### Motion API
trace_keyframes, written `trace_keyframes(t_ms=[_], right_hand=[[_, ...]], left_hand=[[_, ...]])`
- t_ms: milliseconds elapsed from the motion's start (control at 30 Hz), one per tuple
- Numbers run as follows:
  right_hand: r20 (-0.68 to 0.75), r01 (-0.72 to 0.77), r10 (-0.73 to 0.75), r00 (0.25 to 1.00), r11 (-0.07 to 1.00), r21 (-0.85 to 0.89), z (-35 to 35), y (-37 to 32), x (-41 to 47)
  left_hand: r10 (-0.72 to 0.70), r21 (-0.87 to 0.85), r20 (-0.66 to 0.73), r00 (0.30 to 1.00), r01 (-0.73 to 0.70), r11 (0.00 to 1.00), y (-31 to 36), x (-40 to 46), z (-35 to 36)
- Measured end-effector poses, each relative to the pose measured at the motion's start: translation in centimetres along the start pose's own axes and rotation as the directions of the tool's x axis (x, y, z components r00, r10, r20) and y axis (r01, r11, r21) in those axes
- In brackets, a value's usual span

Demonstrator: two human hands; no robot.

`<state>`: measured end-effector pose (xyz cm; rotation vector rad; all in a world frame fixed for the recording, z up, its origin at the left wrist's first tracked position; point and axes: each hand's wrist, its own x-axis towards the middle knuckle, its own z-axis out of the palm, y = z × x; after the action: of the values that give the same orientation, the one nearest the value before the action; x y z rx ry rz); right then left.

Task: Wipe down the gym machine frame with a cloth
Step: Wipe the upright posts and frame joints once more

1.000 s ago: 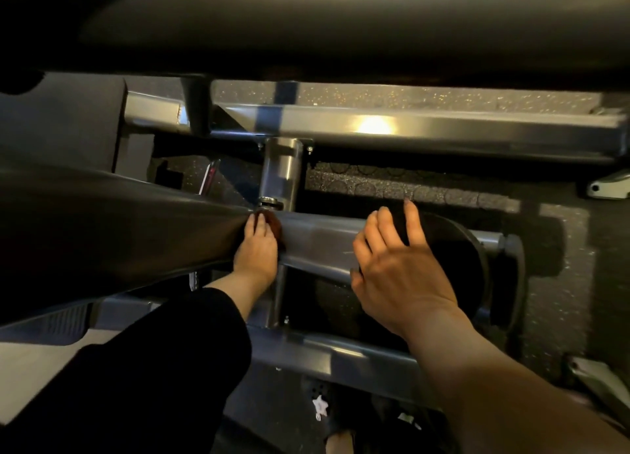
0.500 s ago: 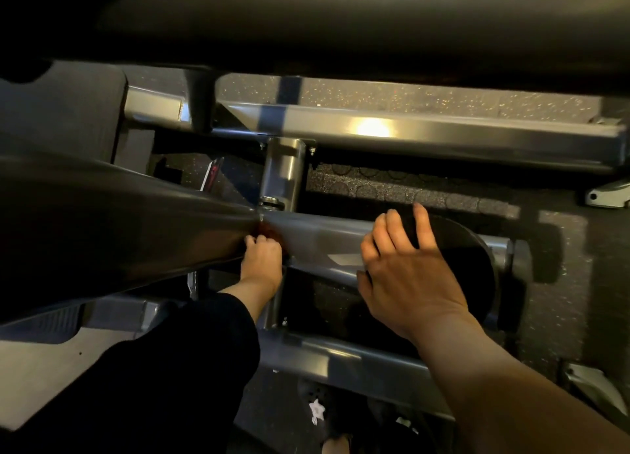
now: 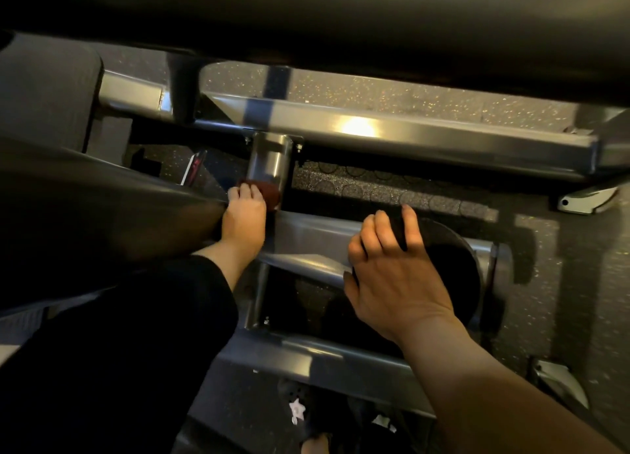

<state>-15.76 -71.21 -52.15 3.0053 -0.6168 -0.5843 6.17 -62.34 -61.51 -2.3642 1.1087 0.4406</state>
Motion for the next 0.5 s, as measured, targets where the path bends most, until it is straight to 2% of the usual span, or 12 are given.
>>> trace_keyframes(t_ms=[100,133,233,333,433,500], right_hand=[[-0.022,0.002,-0.002,1.000,1.000,0.002,0.3,0.0,-0.1],[-0.033,0.002,-0.002,0.999,1.000,0.006,0.4,0.0,-0.1],[-0.037,0.012,-0.011,0.999,1.000,0.022,0.5,0.1,0.0],[-0.050,0.009,-0.008,0.999,1.000,0.021,0.6,0.1,0.0],[-0.064,0.016,-0.016,0.998,1.000,-0.003,0.4,0.2,0.0],[-0.032,0.043,-0.042,0.999,0.999,0.032,0.4,0.4,-0.2]], left_hand=[[-0.007,-0.139,0.235,0.972,0.041,0.990,0.3,0.6,-0.2],[-0.016,-0.179,0.268,0.963,0.066,0.982,0.5,0.0,0.2],[-0.160,-0.230,0.331,0.930,0.244,0.942,1.2,-2.7,0.9],[-0.197,-0.342,0.417,0.887,0.354,0.871,2.2,-4.5,0.0],[-0.150,-0.503,0.474,0.868,0.406,0.763,3.4,-4.9,-2.5],[-0.106,-0.666,0.448,0.888,0.410,0.623,4.5,-5.3,-4.9]])
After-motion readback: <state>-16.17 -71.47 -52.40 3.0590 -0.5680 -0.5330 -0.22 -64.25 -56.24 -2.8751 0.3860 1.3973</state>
